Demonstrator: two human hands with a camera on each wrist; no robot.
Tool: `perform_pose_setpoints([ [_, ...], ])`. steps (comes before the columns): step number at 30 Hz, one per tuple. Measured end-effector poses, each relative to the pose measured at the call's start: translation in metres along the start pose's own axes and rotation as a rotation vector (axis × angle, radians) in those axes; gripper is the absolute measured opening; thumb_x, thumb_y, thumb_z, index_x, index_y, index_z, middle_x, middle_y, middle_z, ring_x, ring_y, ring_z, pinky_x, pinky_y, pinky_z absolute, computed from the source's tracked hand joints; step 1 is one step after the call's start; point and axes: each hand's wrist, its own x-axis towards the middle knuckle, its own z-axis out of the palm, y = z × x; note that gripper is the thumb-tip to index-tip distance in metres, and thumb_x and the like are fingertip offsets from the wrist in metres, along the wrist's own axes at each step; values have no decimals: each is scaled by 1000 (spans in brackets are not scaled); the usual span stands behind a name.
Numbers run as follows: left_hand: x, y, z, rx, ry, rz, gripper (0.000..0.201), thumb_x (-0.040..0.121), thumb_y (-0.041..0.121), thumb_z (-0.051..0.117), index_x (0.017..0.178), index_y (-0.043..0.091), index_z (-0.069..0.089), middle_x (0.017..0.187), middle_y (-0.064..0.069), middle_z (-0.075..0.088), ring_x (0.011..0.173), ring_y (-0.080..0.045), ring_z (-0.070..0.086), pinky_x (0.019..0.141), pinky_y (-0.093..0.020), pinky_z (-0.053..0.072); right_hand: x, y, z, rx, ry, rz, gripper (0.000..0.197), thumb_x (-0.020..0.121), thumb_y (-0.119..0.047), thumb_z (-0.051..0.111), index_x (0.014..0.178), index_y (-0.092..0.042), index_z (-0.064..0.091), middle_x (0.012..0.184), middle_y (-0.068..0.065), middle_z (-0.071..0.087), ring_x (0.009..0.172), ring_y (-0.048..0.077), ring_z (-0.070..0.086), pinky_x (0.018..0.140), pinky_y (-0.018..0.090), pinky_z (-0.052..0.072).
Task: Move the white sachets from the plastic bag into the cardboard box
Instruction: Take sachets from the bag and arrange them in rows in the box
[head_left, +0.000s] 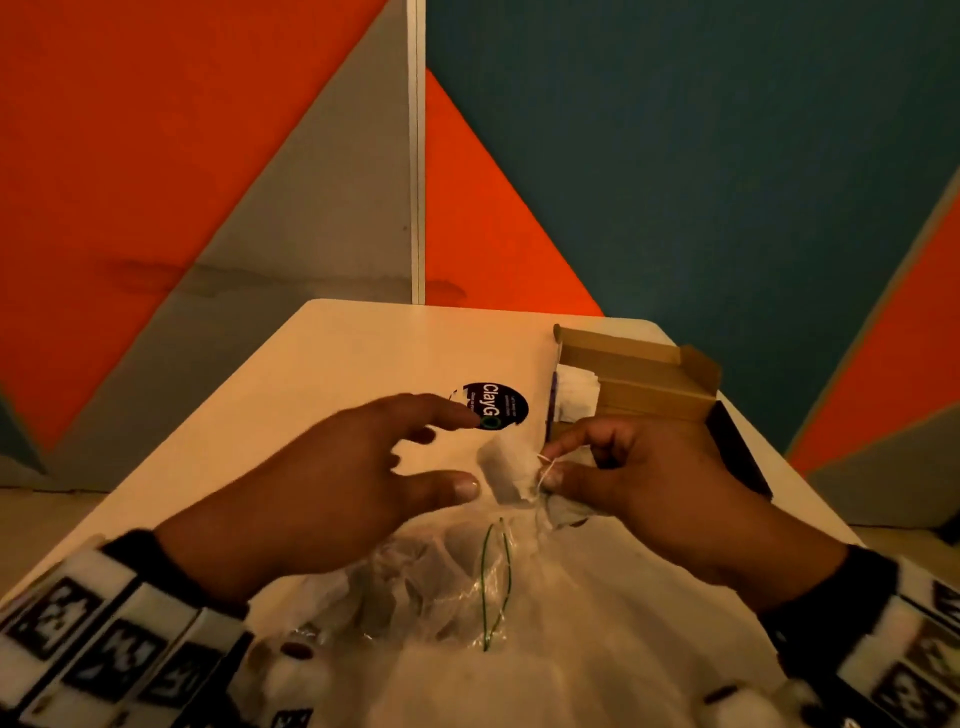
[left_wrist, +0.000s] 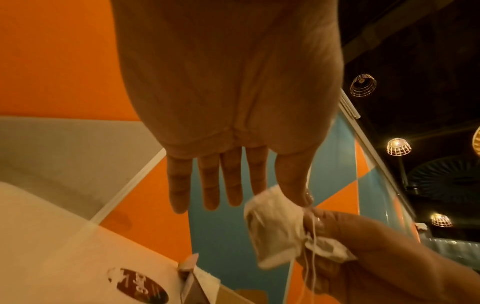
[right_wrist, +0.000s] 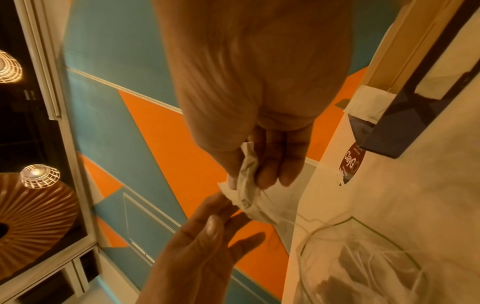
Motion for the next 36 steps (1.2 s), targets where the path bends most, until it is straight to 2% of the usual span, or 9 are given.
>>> perform_pose_setpoints([
  [3,10,6,16,-123,-54,31,40,75,51,71,114,53,62,112,31,63,105,10,58,95,-21,49,-2,-3,8,-21,-37,-29,10,83,-21,72,81,-29,76,73,-25,70,71,-8,65,61,9,51],
  [6,14,3,20,-247,-5,-4,12,83,27,76,95,27,75,100,13,74,89,-2,69,91,-36,55,-3,-2,12,13,-76,-28,19,86,-20,69,89,-36,78,91,-22,74,89,-2,67,78,17,56],
  [10,9,-6,9,-270,118,-46,6,84,25,74,80,20,76,83,2,76,80,-12,71,83,-36,54,-2,3,12,53,-96,-49,30,86,-17,69,109,-36,73,106,-25,71,102,-9,62,86,11,51],
  [13,4,-15,-2,-332,200,-92,7,84,24,73,84,18,76,83,0,77,78,-15,73,81,-35,57,2,7,14,56,-7,-38,24,84,-20,73,101,-36,75,108,-22,71,102,-4,62,90,19,52],
  [18,-3,-12,-8,-591,235,-110,8,81,12,71,85,8,76,86,-12,76,79,-30,73,69,-30,62,6,8,22,21,66,-40,8,81,-30,75,86,-36,76,95,-18,73,94,7,67,89,36,57],
  [20,-6,-7,-2,-712,177,-133,14,75,12,72,85,2,75,89,-18,75,79,-36,73,69,-35,62,7,5,26,34,84,-57,5,82,-31,74,85,-35,76,90,-19,73,87,4,67,86,34,58],
  [25,-11,3,25,-951,64,-187,16,70,5,74,84,-1,73,95,-24,73,79,-35,71,68,-39,60,6,0,38,67,133,-120,5,84,-34,71,87,-34,76,86,-12,74,84,20,69,81,42,59],
  [32,-7,4,34,-907,34,-211,7,77,6,72,82,5,76,91,-23,73,76,-30,70,68,-38,60,3,-4,41,173,121,-124,9,87,-29,68,88,-31,78,88,-15,74,80,2,68,64,16,53],
  [36,-9,3,25,-692,23,-165,6,85,6,70,88,1,72,87,-18,75,76,-29,72,66,-32,60,4,2,30,165,171,-50,9,86,-24,71,81,-30,77,82,-10,74,62,2,64,59,22,54],
])
